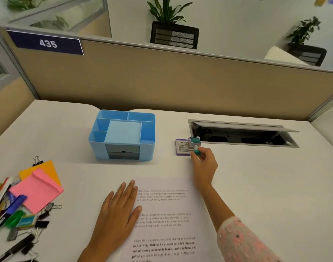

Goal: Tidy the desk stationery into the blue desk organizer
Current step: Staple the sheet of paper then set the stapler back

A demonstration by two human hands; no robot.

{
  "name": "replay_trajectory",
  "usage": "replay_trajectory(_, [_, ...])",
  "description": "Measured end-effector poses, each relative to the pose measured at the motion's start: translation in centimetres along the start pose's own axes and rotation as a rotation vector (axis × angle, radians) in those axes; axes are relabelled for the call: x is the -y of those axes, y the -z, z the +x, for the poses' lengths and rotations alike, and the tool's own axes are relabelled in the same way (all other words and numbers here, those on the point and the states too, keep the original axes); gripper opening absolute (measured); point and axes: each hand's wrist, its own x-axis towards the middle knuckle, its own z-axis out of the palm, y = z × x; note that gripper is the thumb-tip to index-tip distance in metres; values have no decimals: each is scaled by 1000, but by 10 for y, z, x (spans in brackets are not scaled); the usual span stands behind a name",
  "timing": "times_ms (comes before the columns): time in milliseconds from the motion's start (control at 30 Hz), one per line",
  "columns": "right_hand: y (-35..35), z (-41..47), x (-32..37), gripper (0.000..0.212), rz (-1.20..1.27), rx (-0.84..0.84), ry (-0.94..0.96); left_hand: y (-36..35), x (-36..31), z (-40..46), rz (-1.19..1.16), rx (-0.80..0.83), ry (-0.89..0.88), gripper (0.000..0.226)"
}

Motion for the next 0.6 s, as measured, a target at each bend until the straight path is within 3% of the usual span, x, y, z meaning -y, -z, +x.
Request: replay_trajectory(600, [6, 8, -24, 40, -79, 118, 18, 2, -1, -2, 11, -2, -5, 60])
